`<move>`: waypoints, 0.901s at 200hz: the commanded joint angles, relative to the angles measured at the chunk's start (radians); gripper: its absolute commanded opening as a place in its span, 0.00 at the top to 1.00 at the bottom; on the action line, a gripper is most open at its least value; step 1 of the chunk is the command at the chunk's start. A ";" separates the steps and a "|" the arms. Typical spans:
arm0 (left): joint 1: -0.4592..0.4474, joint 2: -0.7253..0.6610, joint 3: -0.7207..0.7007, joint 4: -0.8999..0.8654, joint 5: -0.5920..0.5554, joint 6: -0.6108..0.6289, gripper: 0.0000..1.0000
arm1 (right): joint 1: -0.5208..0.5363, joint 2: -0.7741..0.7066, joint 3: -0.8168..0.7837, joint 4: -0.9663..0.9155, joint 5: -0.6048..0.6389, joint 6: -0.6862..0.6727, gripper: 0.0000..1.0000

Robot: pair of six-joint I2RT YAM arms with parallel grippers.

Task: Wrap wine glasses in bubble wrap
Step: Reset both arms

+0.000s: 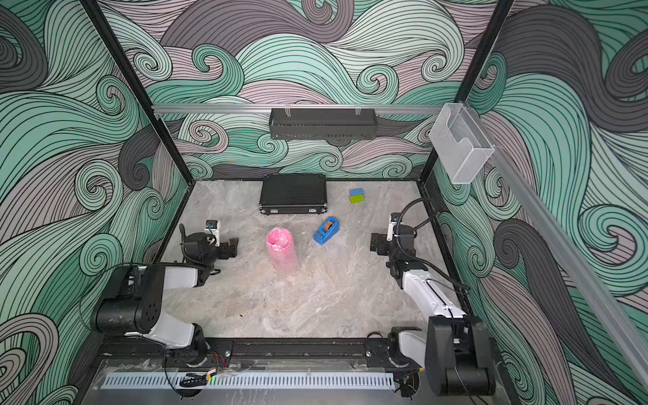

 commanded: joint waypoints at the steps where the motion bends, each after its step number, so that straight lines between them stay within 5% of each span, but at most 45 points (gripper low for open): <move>1: 0.005 0.011 0.039 0.135 -0.051 -0.024 0.01 | -0.020 0.061 -0.067 0.356 0.018 -0.014 0.01; 15: 0.006 -0.022 0.118 -0.074 -0.096 -0.058 0.01 | -0.030 0.128 -0.081 0.445 -0.013 0.015 0.01; 53: 0.006 -0.019 0.115 -0.063 -0.105 -0.058 0.02 | -0.029 0.374 -0.139 0.789 -0.053 0.007 0.01; 66: 0.005 -0.016 0.112 -0.054 -0.107 -0.055 0.01 | -0.027 0.314 -0.099 0.604 -0.040 0.002 0.01; 80: 0.004 -0.017 0.114 -0.058 -0.107 -0.057 0.01 | -0.015 0.356 -0.126 0.738 -0.019 -0.002 0.01; 148: 0.002 -0.027 0.104 -0.053 -0.113 -0.059 0.01 | 0.011 0.339 -0.078 0.604 0.006 -0.033 0.01; 180: 0.003 -0.074 -0.112 0.292 -0.008 -0.011 0.01 | 0.013 0.340 -0.078 0.608 0.005 -0.033 0.01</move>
